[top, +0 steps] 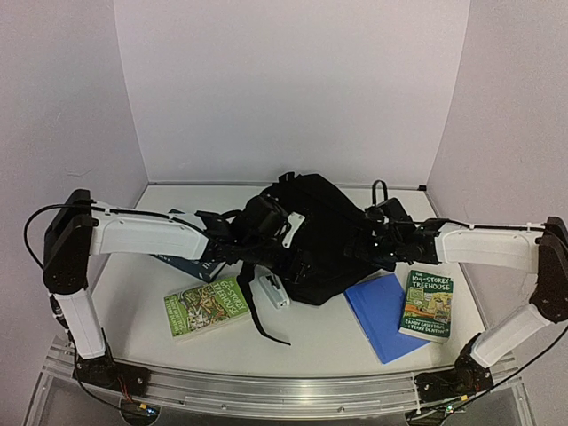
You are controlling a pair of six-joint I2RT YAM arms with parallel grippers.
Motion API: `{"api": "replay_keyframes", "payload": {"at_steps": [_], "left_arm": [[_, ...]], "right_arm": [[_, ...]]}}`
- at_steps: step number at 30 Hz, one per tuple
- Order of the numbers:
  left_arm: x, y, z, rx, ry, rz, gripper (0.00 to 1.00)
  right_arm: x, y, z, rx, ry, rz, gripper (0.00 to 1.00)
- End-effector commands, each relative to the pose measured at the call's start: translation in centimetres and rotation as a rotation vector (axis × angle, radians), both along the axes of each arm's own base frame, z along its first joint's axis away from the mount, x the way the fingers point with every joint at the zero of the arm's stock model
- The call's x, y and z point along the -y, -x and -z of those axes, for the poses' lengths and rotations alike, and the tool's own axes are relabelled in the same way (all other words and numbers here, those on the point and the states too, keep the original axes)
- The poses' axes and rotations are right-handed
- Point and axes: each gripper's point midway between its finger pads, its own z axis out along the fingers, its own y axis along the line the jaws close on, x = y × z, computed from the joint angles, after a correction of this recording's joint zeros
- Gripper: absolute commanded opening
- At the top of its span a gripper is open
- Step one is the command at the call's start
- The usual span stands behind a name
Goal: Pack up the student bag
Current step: Place the personal item in the student bag, then zip the student bag at the center of the board.
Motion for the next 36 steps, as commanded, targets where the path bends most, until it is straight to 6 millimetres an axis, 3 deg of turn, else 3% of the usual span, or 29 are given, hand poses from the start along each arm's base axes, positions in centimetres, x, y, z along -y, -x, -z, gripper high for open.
{"api": "replay_keyframes", "payload": {"at_steps": [1, 12, 16, 22, 36], "left_arm": [[0.2, -0.2, 2.6, 0.091, -0.200, -0.033, 0.81], [0.7, -1.4, 4.8, 0.178, -0.367, -0.128, 0.87], [-0.1, -3.1, 4.5, 0.228, -0.405, -0.231, 0.87], [0.0, -4.0, 3.8, 0.255, -0.388, -0.285, 0.88], [1.7, -2.7, 4.9, 0.238, -0.353, -0.151, 0.89]], "right_arm": [[2.1, 0.0, -1.3, 0.023, -0.079, 0.090, 0.92], [2.3, 0.0, -0.5, 0.009, -0.117, 0.098, 0.92], [2.0, 0.2, 0.0, 0.001, -0.138, 0.091, 0.93], [1.8, 0.3, 0.4, -0.004, -0.156, 0.086, 0.93], [1.8, 0.3, 0.8, -0.013, -0.163, 0.097, 0.93]]}}
